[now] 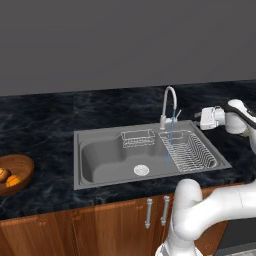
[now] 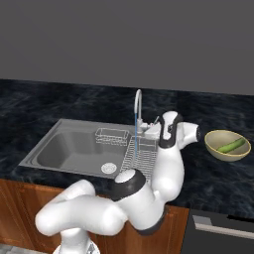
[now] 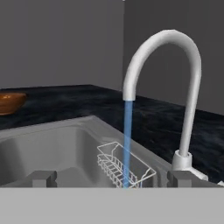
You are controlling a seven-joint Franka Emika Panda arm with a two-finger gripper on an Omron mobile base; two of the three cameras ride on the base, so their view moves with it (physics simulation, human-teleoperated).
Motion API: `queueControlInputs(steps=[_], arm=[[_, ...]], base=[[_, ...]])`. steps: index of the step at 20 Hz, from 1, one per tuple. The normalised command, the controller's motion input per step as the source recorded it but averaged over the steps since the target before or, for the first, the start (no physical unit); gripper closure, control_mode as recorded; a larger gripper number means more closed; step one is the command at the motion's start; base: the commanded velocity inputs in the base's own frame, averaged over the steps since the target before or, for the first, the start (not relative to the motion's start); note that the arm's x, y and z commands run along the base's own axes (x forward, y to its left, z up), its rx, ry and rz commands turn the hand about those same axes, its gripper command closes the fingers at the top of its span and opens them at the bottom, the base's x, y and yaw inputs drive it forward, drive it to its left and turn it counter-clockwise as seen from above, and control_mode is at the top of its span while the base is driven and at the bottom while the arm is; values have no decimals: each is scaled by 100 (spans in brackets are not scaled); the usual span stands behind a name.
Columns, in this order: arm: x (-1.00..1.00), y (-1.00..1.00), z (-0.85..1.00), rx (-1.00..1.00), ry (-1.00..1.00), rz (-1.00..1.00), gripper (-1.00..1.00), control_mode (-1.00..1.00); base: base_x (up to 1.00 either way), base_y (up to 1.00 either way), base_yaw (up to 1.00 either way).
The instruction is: Pick the oranges from the sink and place them in one bowl. Place the cucumber in the other bowl. Then turn off the sink faucet.
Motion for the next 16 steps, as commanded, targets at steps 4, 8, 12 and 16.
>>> queueControlInputs(steps=[4,8,12,16], arm=[[30,0,-18,0,0,6,-100,-100],[28,0,-15,0,0,4,-100,-100],[20,0,-6,0,0,3,-100,-100],[21,0,0,0,0,2,-100,-100]], base=[[0,0,0],[0,0,0],[0,0,0],[0,0,0]])
